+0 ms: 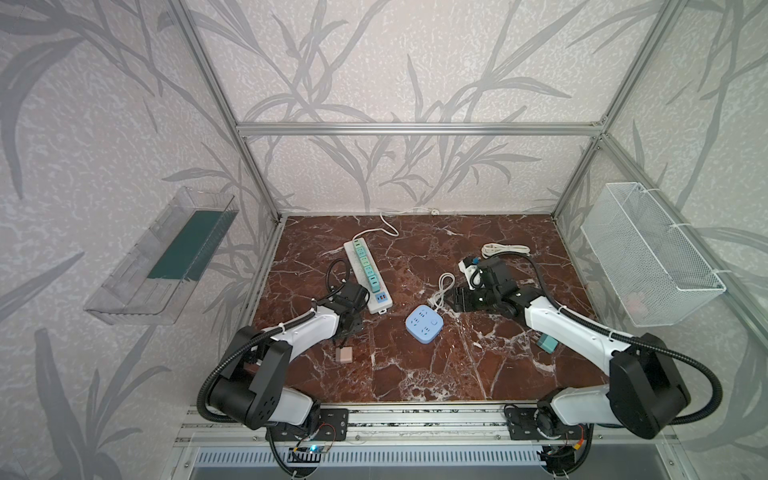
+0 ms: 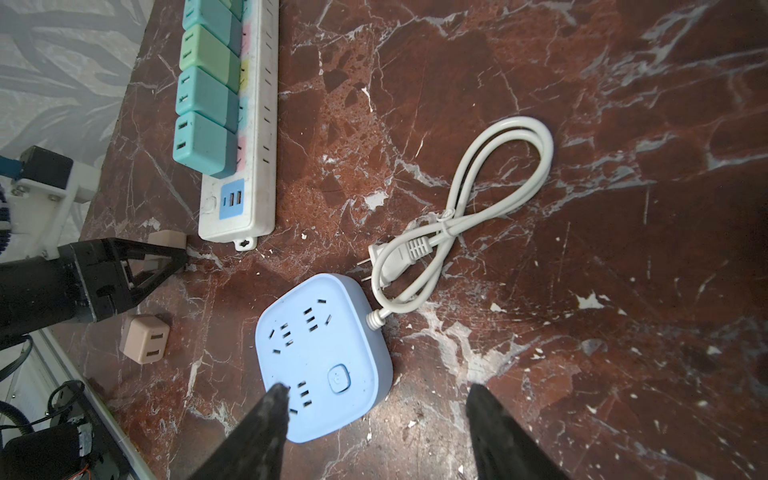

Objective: Insert the plug
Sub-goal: 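Grasp a beige adapter with the left gripper and lift it, then carry the beige adapter toward the right gripper with the left gripper, then take the beige adapter with the right gripper while the left releases and withdraws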

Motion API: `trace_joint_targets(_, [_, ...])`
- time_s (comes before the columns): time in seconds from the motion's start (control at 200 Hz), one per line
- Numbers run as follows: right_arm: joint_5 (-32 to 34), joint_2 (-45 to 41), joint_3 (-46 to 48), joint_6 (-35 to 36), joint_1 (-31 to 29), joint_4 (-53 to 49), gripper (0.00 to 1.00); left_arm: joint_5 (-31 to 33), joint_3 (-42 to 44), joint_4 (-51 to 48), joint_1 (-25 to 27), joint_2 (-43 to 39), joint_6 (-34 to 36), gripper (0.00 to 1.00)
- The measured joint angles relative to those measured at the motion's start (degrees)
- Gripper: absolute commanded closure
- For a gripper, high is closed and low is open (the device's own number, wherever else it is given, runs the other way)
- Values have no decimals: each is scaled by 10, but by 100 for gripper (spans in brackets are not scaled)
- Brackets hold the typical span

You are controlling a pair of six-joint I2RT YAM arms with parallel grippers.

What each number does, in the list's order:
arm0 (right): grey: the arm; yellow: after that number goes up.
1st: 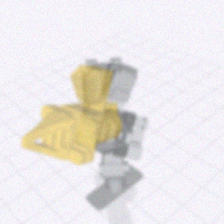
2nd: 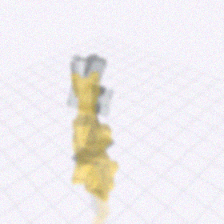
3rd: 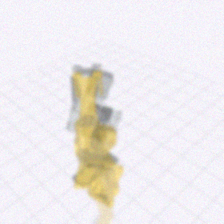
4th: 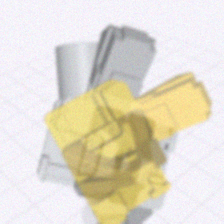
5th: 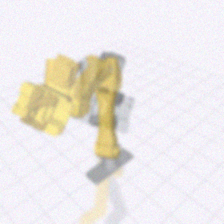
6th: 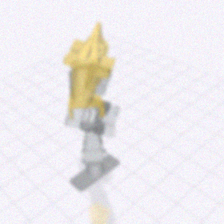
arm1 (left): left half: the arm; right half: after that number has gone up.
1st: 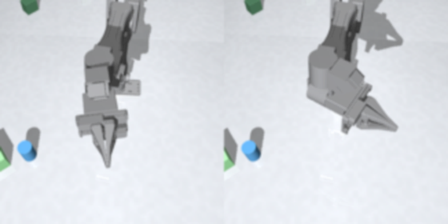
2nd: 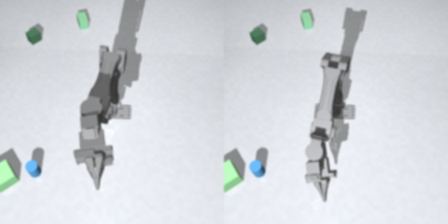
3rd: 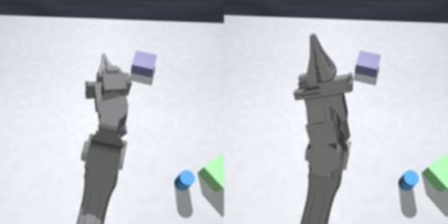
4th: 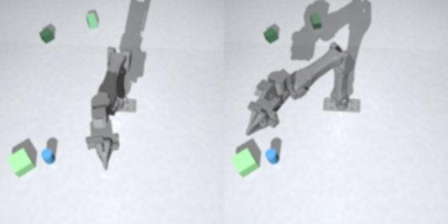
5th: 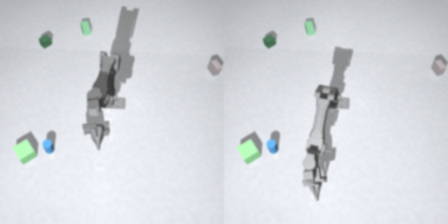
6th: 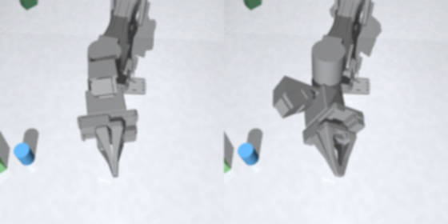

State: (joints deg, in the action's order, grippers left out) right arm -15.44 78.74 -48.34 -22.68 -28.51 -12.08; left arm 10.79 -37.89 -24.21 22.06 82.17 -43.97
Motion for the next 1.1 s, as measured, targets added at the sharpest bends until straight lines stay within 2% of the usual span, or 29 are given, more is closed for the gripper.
trace_joint_targets(0.18, [-3,-15,1,0,-1,3,32,-23,-2,-9,3,-31,24,84])
trace_joint_targets(0.265, [-21,-23,10,3,-1,15,31,-45,0,9,13,-101,38,90])
trace_joint_targets(0.32, [-32,-28,13,7,-3,17,31,-54,4,41,29,-153,48,100])
trace_joint_targets(0.36, [-39,-31,16,9,-4,19,34,-53,7,68,53,-189,62,100])
trace_joint_targets(0.42, [-47,-36,16,14,-7,21,47,-41,13,117,100,-228,93,100])
trace_joint_targets(0.465, [-50,-40,16,16,-9,24,63,-27,22,160,146,-247,126,100])
trace_joint_targets(0.515, [-53,-43,16,17,-11,28,88,-11,37,213,193,-257,169,100])
trace_joint_targets(0.56, [-56,-46,14,21,-15,26,100,3,54,264,238,-257,217,100])
trace_joint_targets(0.675, [-50,-49,-4,33,-32,-2,100,35,106,396,324,-226,342,100])
trace_joint_targets(0.71, [-47,-51,-12,38,-41,-14,89,42,120,442,341,-208,376,100])
trace_joint_targets(0.755, [-44,-55,-21,40,-52,-30,63,45,134,495,354,-181,416,100])
trace_joint_targets(0.795, [-43,-62,-26,45,-60,-41,56,45,140,535,360,-154,448,100])
trace_joint_targets(0.955, [-46,-113,-27,54,-72,-68,50,40,140,653,376,-78,536,100])
trace_joint_targets(1.1, [-63,-131,-40,54,-72,-90,47,36,140,709,380,-59,575,100])
